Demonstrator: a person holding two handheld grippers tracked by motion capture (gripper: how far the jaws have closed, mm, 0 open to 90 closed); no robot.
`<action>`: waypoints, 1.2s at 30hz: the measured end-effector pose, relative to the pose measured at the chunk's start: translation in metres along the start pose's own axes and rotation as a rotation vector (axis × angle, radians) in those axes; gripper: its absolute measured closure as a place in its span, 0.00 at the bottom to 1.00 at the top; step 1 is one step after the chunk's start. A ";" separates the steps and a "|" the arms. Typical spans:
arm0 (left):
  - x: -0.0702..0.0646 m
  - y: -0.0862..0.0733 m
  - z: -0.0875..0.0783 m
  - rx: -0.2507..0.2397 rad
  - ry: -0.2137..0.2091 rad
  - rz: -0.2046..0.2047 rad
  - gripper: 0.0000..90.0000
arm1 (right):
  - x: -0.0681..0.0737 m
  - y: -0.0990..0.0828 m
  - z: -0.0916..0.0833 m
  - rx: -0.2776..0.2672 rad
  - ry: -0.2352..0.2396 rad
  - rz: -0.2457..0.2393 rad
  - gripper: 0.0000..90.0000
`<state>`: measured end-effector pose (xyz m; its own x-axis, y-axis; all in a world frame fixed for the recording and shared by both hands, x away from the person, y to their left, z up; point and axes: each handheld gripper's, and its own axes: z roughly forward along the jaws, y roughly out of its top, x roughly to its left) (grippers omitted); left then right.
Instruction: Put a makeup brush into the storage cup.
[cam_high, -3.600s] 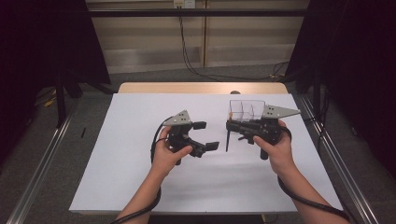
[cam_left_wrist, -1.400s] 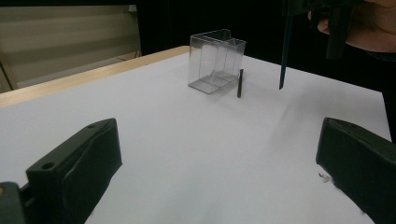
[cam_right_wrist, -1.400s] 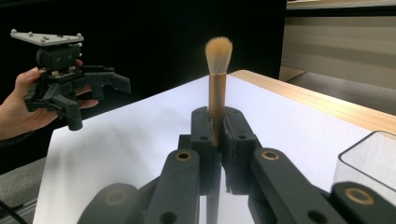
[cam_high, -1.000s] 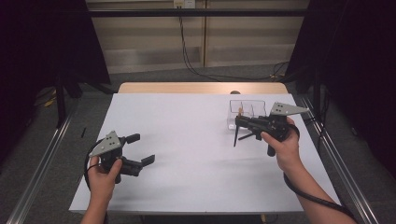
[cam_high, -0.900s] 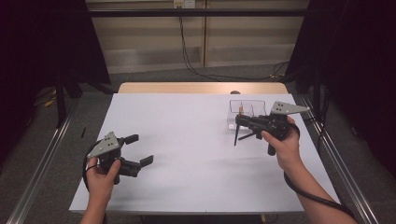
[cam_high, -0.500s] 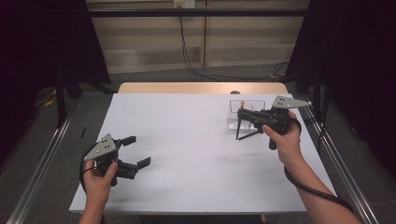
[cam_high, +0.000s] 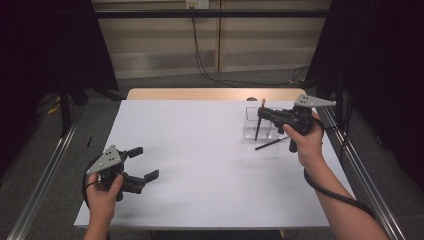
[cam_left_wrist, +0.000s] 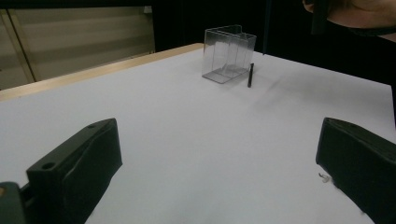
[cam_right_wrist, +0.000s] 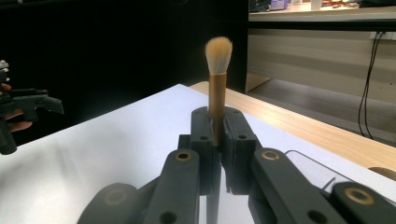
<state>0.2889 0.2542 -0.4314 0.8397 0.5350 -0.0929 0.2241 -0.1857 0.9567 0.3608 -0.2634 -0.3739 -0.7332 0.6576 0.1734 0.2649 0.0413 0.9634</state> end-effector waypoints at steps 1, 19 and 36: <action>0.000 0.000 0.000 0.000 0.000 -0.001 0.00 | -0.001 0.000 0.000 -0.002 -0.002 0.001 0.94; 0.000 0.000 -0.001 -0.008 0.003 -0.002 0.00 | -0.019 0.015 -0.004 -0.021 -0.056 0.012 0.94; -0.001 -0.001 0.001 0.000 -0.005 -0.003 0.00 | -0.025 0.033 0.000 -0.033 -0.080 -0.008 0.94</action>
<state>0.2883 0.2534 -0.4327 0.8415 0.5316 -0.0968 0.2264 -0.1841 0.9565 0.3882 -0.2785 -0.3469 -0.6825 0.7153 0.1500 0.2376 0.0231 0.9711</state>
